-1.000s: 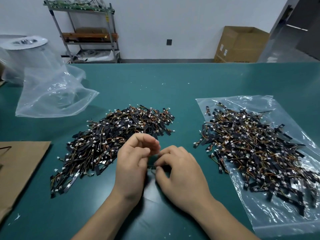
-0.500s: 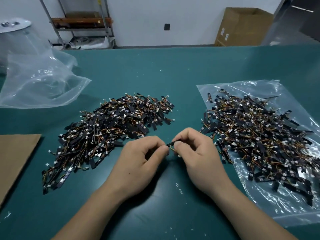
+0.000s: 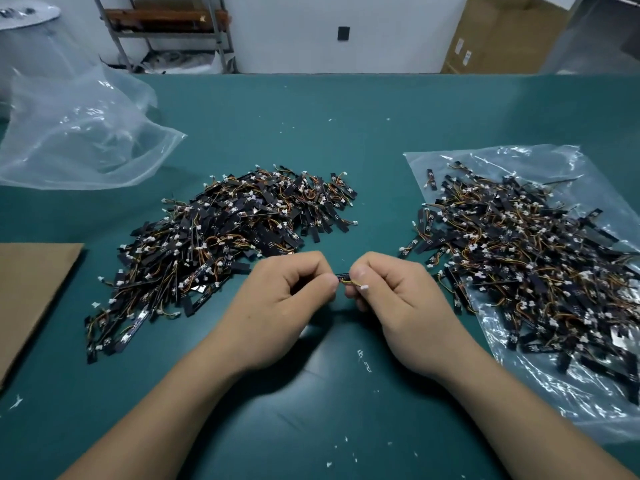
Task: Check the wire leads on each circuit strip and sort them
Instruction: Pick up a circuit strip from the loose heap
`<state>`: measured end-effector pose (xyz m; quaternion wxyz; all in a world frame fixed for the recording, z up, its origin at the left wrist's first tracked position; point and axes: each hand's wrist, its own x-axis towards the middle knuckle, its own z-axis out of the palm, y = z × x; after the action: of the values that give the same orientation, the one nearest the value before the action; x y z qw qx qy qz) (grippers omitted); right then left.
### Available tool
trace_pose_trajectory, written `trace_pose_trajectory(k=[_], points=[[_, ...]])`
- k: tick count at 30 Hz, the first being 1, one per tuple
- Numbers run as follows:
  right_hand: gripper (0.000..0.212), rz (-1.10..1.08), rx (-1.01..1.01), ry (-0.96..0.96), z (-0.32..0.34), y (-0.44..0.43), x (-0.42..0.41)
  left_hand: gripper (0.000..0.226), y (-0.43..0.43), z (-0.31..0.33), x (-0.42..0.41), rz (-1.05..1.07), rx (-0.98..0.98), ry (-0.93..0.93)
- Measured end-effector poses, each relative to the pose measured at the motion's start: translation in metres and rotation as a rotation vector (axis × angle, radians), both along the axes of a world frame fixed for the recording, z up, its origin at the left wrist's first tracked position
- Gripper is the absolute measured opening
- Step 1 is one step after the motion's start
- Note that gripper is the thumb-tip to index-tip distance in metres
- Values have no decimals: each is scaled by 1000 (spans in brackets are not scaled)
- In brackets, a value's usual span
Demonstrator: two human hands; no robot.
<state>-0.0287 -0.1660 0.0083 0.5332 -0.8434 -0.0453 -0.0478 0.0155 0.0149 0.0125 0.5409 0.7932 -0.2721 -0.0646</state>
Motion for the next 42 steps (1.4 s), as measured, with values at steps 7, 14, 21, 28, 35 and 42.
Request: trace_pose_trajectory(k=[7, 14, 21, 28, 35, 42], points=[[29, -2, 30, -16, 0, 1, 0, 26, 0, -1, 1, 31, -31, -5], [28, -13, 27, -47, 0, 2, 0, 25, -1, -2, 1, 60, -33, -30], [25, -10, 46, -36, -1, 2, 0, 25, -1, -1, 1, 67, -25, -39], [33, 14, 105, -29, 1, 2, -2, 24, 0, 2, -2, 50, -46, -52], [33, 46, 122, -8, 2, 2, -3, 23, 0, 2, -3, 28, -58, -55], [36, 60, 98, -25, 2, 1, -3, 23, 0, 1, -2, 28, -76, -28]])
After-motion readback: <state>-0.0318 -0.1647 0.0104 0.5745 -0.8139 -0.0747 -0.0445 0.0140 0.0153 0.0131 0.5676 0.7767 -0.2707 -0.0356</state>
